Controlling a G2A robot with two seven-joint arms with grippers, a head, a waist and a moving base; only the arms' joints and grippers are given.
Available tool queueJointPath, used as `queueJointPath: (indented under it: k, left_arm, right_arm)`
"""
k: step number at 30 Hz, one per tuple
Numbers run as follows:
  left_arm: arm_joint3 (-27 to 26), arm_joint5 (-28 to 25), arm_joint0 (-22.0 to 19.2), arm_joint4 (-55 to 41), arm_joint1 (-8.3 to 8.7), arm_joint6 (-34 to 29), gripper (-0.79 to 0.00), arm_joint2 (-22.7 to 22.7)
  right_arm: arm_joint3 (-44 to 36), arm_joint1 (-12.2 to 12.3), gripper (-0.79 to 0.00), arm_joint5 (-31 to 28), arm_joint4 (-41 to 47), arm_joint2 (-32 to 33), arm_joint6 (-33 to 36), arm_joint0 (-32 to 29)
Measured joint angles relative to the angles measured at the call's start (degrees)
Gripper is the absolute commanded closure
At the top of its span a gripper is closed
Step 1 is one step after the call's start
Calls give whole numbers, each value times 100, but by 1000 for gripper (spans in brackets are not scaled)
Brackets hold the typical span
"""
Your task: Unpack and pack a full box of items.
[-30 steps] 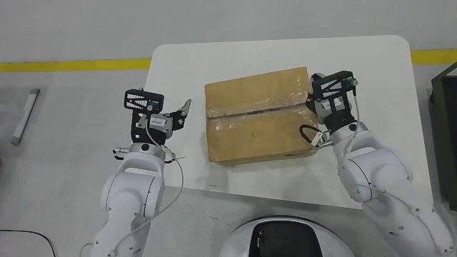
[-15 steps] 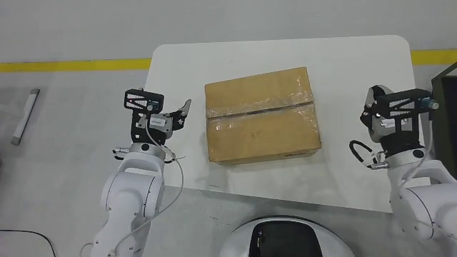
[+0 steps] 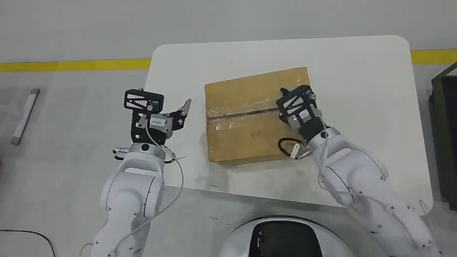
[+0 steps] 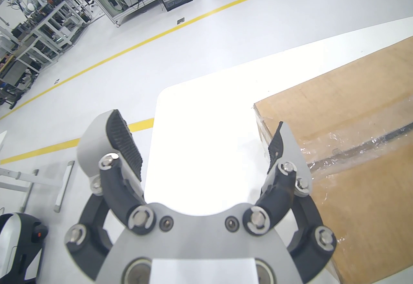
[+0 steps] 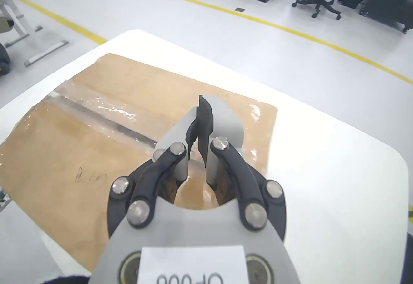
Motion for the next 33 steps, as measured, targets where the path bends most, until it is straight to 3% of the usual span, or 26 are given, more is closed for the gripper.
queueJointPath:
  k: [7, 18, 33]
  left_arm:
    - [0, 0, 0, 0, 0, 0, -785, 0]
    - [0, 0, 0, 0, 0, 0, -785, 0]
    - [0, 0, 0, 0, 0, 0, -785, 0]
  right_arm:
    - [448, -83, 0, 259, 3, -164, 450, 277]
    - [-180, -40, 0, 377, -63, 373, 829, -245]
    - [-530, -56, 0, 525, 97, 836, 950, -379]
